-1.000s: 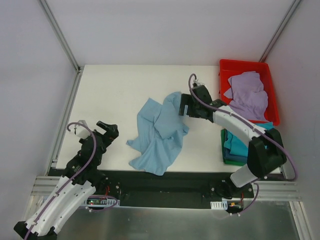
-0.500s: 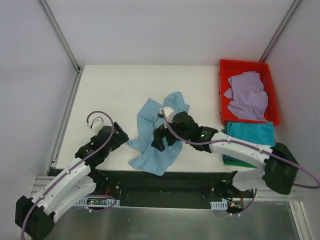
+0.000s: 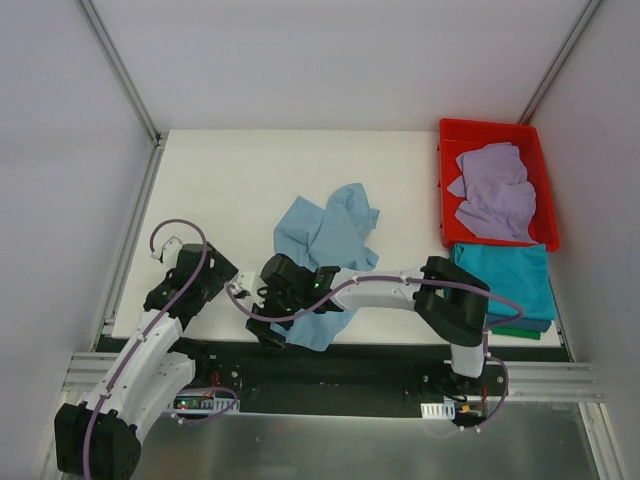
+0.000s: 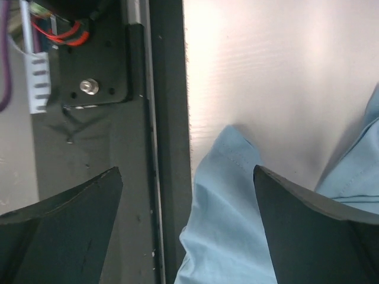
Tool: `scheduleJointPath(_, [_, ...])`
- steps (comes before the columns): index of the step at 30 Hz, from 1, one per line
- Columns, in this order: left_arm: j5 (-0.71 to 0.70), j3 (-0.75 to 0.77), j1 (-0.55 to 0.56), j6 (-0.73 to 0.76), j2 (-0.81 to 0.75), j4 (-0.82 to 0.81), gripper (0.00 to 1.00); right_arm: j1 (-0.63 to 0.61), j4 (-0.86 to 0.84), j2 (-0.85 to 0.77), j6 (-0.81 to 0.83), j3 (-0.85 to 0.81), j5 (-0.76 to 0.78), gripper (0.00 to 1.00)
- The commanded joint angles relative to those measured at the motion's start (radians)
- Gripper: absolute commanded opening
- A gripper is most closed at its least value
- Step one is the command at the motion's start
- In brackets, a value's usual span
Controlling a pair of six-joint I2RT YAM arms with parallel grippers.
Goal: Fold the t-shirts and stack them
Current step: Flatten out the tshirt
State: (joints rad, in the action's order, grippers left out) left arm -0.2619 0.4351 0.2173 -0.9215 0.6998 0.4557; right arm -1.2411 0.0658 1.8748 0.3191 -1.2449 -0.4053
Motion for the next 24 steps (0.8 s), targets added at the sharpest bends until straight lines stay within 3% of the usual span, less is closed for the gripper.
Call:
scheduleJointPath(1, [0.01,0.004,-0.013,0.032,0.015,0.017,0.99,0.0,0.034,0.067,0.034,-0.05,0.07,0.93])
scheduleJointPath(8, [0.007,-0.009,-0.015,0.035,-0.002,0.017,0.99,-0.061,0.157,0.122,0.083,-0.07,0.302,0.73])
scheduleJointPath(12, [0.006,-0.019,-0.016,0.02,-0.016,0.017,0.99,-0.099,0.151,0.122,0.081,-0.064,0.399,0.29])
scheduleJointPath(13, [0.01,-0.018,-0.016,0.021,-0.019,0.017,0.99,-0.103,0.146,0.119,0.071,-0.061,0.471,0.23])
scheduleJointPath(19, [0.044,-0.015,-0.016,0.039,-0.049,0.018,0.99,-0.101,0.086,0.037,0.037,-0.031,0.638,0.0])
scheduleJointPath(24, [0.117,-0.012,-0.016,0.047,-0.071,0.014,0.99,-0.061,-0.027,-0.205,-0.007,0.062,0.701,0.0])
